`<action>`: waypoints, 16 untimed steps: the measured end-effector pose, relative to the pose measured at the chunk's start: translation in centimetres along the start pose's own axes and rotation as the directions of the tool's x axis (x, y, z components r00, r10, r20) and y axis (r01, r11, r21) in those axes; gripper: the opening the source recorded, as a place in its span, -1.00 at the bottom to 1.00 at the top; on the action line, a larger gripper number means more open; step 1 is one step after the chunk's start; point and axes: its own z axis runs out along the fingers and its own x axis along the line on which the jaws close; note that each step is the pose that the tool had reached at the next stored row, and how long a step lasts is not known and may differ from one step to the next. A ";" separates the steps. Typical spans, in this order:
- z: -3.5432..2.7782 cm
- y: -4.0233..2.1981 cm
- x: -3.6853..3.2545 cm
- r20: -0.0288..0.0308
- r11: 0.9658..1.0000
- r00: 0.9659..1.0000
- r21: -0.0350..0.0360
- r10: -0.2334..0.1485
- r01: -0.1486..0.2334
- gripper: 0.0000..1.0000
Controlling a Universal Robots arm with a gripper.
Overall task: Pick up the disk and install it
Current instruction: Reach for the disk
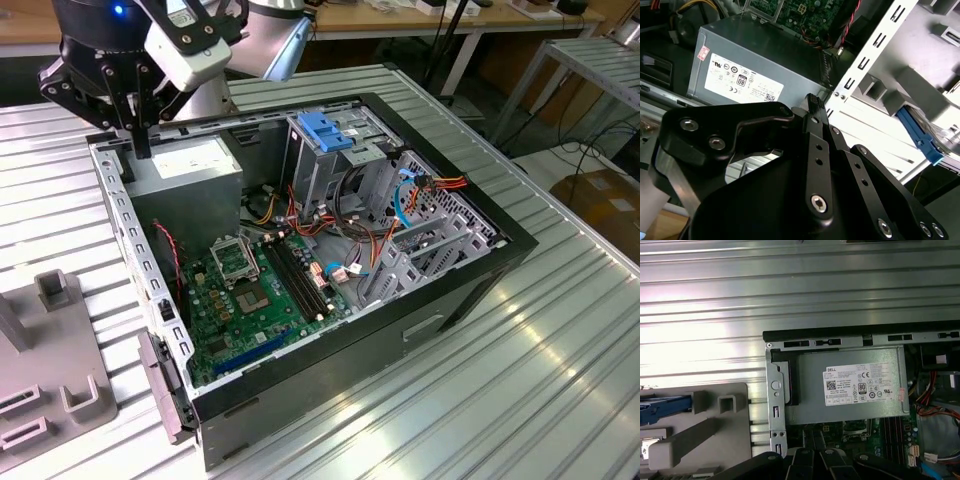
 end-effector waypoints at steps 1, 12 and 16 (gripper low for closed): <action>0.00 0.00 0.05 0.000 1.000 1.000 0.000 0.000 0.000 -0.80; -0.03 -0.06 0.77 0.000 1.000 1.000 0.000 0.000 0.000 -0.80; -0.03 -0.08 1.03 0.000 1.000 1.000 0.000 0.000 0.000 -0.80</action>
